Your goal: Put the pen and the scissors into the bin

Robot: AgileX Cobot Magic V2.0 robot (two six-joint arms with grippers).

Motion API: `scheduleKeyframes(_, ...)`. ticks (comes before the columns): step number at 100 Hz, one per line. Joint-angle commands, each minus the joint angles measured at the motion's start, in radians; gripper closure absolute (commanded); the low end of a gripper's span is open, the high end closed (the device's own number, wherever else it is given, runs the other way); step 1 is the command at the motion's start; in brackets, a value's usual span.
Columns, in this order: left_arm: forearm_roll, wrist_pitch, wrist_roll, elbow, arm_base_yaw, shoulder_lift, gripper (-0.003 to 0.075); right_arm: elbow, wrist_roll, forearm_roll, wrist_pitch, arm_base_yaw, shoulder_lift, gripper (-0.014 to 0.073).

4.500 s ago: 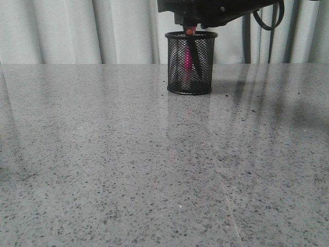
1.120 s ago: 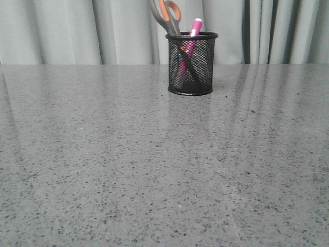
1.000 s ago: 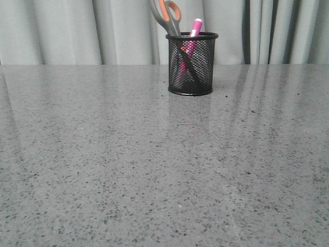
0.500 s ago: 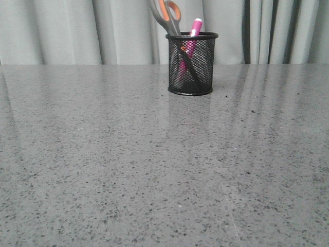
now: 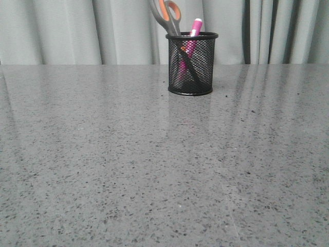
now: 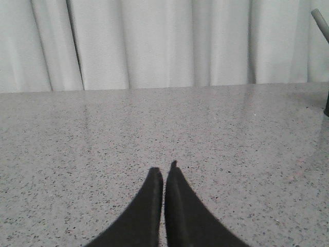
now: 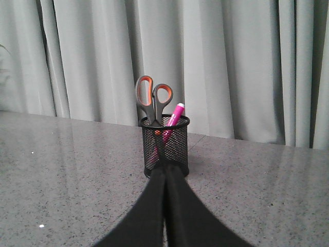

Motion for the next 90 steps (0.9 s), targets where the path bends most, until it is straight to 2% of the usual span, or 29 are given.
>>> scheduleKeyframes(1, -0.008, -0.079, -0.006, 0.043, 0.003, -0.031, 0.0739, -0.022, -0.007, -0.073, -0.068, -0.005, 0.007, 0.0664)
scheduleKeyframes(6, -0.008, -0.079, -0.006, 0.043, 0.003, -0.031, 0.0739, -0.019, 0.037, -0.138, -0.062, -0.016, 0.007, 0.0664)
scheduleKeyframes(10, -0.008, -0.079, -0.006, 0.043, 0.003, -0.031, 0.0739, -0.018, 0.126, -0.216, -0.046, -0.038, 0.007, 0.0664)
scheduleKeyframes(18, -0.008, -0.079, -0.006, 0.043, 0.003, -0.031, 0.0739, -0.007, 0.292, -0.326, 0.014, -0.137, 0.007, 0.0664)
scheduleKeyframes(30, -0.008, -0.079, -0.006, 0.043, 0.003, -0.031, 0.0739, 0.032, 0.315, -0.336, 0.074, -0.293, 0.003, 0.0664)
scheduleKeyframes(39, -0.008, -0.079, -0.006, 0.043, 0.003, -0.031, 0.0739, 0.059, 0.315, -0.349, 0.076, -0.358, -0.017, 0.0664)
scheduleKeyframes(52, -0.008, -0.079, -0.006, 0.043, 0.003, -0.031, 0.0739, 0.104, 0.315, -0.366, 0.076, -0.365, -0.08, 0.0664)
scheduleKeyframes(62, -0.008, -0.079, -0.006, 0.043, 0.003, -0.031, 0.0739, 0.103, 0.315, -0.377, 0.162, -0.365, -0.136, 0.0664)
scheduleKeyframes(90, -0.008, -0.079, -0.006, 0.043, 0.003, -0.031, 0.0739, 0.103, 0.315, -0.39, 0.197, -0.365, -0.134, 0.0664)
